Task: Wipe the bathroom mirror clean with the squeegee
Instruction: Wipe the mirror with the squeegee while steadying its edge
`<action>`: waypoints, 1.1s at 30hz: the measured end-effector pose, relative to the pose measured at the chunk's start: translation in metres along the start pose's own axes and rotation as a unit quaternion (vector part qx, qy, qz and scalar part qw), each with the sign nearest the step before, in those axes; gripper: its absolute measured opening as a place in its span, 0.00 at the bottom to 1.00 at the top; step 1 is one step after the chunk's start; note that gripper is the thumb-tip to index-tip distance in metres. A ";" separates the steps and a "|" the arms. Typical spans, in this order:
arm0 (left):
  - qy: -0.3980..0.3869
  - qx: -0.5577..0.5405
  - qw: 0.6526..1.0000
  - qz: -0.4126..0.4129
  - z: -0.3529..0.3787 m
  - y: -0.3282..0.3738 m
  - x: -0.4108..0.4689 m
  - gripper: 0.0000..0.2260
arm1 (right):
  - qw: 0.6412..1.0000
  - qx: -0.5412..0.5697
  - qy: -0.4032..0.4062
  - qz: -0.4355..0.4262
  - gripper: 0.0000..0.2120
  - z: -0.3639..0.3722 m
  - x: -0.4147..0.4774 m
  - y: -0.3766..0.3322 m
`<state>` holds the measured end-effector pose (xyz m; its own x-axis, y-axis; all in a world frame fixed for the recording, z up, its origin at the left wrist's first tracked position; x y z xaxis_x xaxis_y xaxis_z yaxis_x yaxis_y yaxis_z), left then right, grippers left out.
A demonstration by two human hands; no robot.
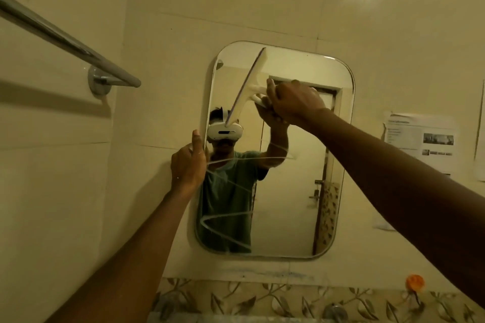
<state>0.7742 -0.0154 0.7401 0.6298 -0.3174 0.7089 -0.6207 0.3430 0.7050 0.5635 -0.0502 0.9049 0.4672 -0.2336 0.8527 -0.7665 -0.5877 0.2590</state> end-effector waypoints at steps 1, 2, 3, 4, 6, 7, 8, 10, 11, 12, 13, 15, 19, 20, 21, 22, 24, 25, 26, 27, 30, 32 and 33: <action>-0.001 0.001 1.000 -0.004 -0.001 0.000 0.000 0.28 | 1.000 0.000 -0.006 0.001 0.23 0.000 0.001 0.003; -0.002 0.003 1.000 -0.009 -0.001 -0.001 0.001 0.29 | 1.000 0.011 -0.011 0.015 0.24 0.000 -0.004 0.013; -0.004 0.004 1.000 -0.012 -0.003 -0.001 0.002 0.30 | 0.999 0.027 -0.011 0.041 0.24 0.001 -0.012 0.029; -0.005 0.004 1.000 -0.010 -0.003 -0.001 0.003 0.31 | 0.996 0.037 -0.009 0.075 0.24 0.002 -0.025 0.052; -0.005 0.008 1.000 0.003 -0.004 0.001 0.004 0.31 | 0.987 0.054 0.010 0.152 0.28 -0.001 -0.063 0.101; -0.001 0.009 1.000 0.014 -0.003 0.002 0.004 0.31 | 0.982 0.060 0.022 0.179 0.31 -0.004 -0.083 0.120; 0.004 0.014 1.000 0.026 -0.004 0.004 0.003 0.30 | 0.980 0.060 0.028 0.189 0.32 -0.006 -0.099 0.132; 0.001 0.027 0.999 0.040 -0.006 0.005 0.005 0.29 | 0.981 0.050 0.023 0.184 0.32 -0.007 -0.111 0.140; -0.011 0.032 0.999 0.031 -0.007 0.005 0.008 0.30 | 0.981 0.049 0.023 0.185 0.31 -0.008 -0.110 0.138; -0.023 0.037 0.999 0.014 -0.008 0.005 0.013 0.31 | 0.980 0.055 0.025 0.191 0.32 -0.010 -0.106 0.135; -0.031 0.044 0.999 -0.003 -0.010 0.004 0.019 0.33 | 0.978 0.065 0.029 0.197 0.32 -0.014 -0.102 0.131; -0.022 0.057 0.998 -0.009 -0.015 0.006 0.031 0.34 | 0.972 0.101 0.048 0.207 0.33 -0.024 -0.092 0.123; 0.053 0.074 0.995 0.037 -0.025 0.032 0.057 0.32 | 0.945 0.179 0.092 0.256 0.27 -0.049 -0.072 0.113; 0.067 0.067 0.994 0.053 -0.025 0.044 0.062 0.30 | 0.939 0.193 0.093 0.268 0.25 -0.054 -0.066 0.110; 0.075 0.055 0.993 0.068 -0.024 0.056 0.068 0.28 | 0.933 0.210 0.095 0.277 0.22 -0.057 -0.060 0.108; 0.076 0.040 0.993 0.078 -0.022 0.069 0.073 0.26 | 0.927 0.230 0.099 0.280 0.20 -0.059 -0.053 0.106; 0.060 0.007 0.996 0.071 -0.014 0.089 0.082 0.23 | 0.918 0.266 0.111 0.272 0.17 -0.064 -0.040 0.102; 0.051 -0.006 0.997 0.058 -0.009 0.094 0.087 0.22 | 0.917 0.274 0.115 0.267 0.18 -0.066 -0.034 0.101; 0.045 -0.011 0.998 0.043 -0.004 0.097 0.090 0.22 | 0.918 0.274 0.115 0.264 0.18 -0.067 -0.028 0.100; 0.041 -0.006 0.999 0.029 0.000 0.099 0.093 0.22 | 0.921 0.267 0.110 0.261 0.18 -0.067 -0.024 0.098; 0.032 0.036 0.999 0.000 0.009 0.100 0.096 0.24 | 0.939 0.221 0.074 0.251 0.17 -0.056 -0.020 0.091; 0.033 0.051 0.998 0.005 0.011 0.098 0.100 0.25 | 0.946 0.200 0.058 0.250 0.11 -0.042 -0.030 0.085; 0.034 0.055 0.998 0.012 0.011 0.097 0.103 0.26 | 0.945 0.193 0.056 0.259 0.09 -0.033 -0.041 0.083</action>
<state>0.7736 -0.0246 0.8811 0.6419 -0.2490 0.7252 -0.6813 0.2488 0.6885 0.4666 -0.0642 0.9065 0.0080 -0.4965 0.8680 -0.6509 -0.6615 -0.3724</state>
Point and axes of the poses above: each hand's wrist, its own x-axis towards the middle knuckle, its own z-axis out of the palm, y = z × x, the point moved 4 cm from there along x, towards the middle knuckle, and after that the axes turned 5 degrees about y, right-handed, at the moved point
